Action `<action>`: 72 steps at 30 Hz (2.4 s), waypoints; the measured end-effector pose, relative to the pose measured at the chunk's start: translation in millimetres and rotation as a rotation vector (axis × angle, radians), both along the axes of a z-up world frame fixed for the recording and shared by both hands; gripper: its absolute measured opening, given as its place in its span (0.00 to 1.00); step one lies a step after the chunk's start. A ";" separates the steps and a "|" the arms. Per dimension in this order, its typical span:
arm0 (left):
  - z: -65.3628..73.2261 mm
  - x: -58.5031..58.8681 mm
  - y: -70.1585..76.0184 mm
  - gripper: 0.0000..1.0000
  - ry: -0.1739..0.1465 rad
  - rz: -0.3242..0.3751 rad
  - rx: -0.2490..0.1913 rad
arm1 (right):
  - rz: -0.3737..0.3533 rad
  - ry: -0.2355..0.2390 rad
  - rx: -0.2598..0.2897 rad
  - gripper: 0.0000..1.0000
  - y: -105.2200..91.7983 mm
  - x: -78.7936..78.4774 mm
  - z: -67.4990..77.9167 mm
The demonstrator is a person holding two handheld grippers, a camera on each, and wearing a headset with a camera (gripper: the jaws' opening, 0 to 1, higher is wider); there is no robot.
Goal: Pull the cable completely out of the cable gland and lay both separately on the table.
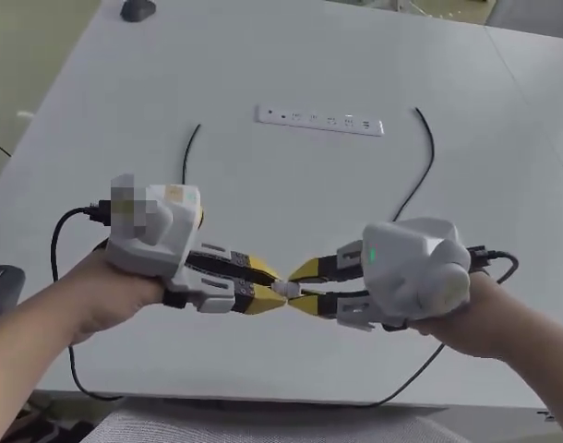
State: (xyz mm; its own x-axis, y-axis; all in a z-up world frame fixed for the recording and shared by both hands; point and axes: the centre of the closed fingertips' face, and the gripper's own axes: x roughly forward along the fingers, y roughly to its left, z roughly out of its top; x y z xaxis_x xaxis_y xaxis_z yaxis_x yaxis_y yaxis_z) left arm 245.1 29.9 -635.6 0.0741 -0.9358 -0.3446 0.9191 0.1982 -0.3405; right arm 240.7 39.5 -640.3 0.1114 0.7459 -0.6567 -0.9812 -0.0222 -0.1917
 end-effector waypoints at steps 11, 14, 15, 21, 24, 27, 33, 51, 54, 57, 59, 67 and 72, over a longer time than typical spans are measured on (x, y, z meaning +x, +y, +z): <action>1.9 0.9 -1.5 0.15 -0.023 -0.008 0.002 | -0.128 0.097 0.027 0.15 -8.7 4.3 -2.1; 1.6 0.3 -1.1 0.15 -0.029 -0.011 0.006 | -0.165 0.118 0.057 0.17 -11.6 6.3 1.2; 1.7 0.2 -0.9 0.15 -0.029 -0.011 0.006 | -0.201 0.145 0.084 0.18 -12.4 6.6 4.0; 3.3 0.4 -0.7 0.15 -0.036 -0.005 0.005 | -0.314 0.119 0.076 0.18 -28.3 11.4 7.9; 5.1 1.0 -0.7 0.15 -0.035 0.002 0.001 | -0.368 0.005 -0.016 0.15 -40.0 16.0 2.2; 6.3 2.5 -0.8 0.15 -0.026 0.013 -0.005 | -0.396 -0.031 -0.006 0.15 -36.7 13.0 4.6; 6.9 6.0 -2.3 0.15 -0.017 0.026 -0.003 | -0.433 -0.118 -0.029 0.13 -37.8 20.6 5.1; -1.4 15.3 -7.8 0.15 -0.021 0.030 0.034 | -0.375 -0.182 -0.057 0.01 -22.8 21.5 -3.3; -2.9 17.2 -9.1 0.15 -0.028 0.031 0.040 | -0.386 -0.184 -0.054 0.01 -25.0 24.4 -5.5; -3.6 19.2 -10.0 0.15 -0.030 0.033 0.042 | -0.373 -0.203 -0.065 0.00 -26.0 26.0 -6.9; -3.4 20.1 -10.3 0.15 -0.031 0.036 0.041 | -0.345 -0.243 -0.089 0.00 -26.7 27.3 -7.2; -4.1 18.7 -11.1 0.15 -0.023 0.033 0.038 | -0.356 -0.210 -0.100 0.00 -26.3 26.6 -10.3; -2.6 18.1 -10.8 0.15 -0.020 0.037 0.033 | -0.381 -0.164 -0.070 0.00 -27.3 26.4 -8.1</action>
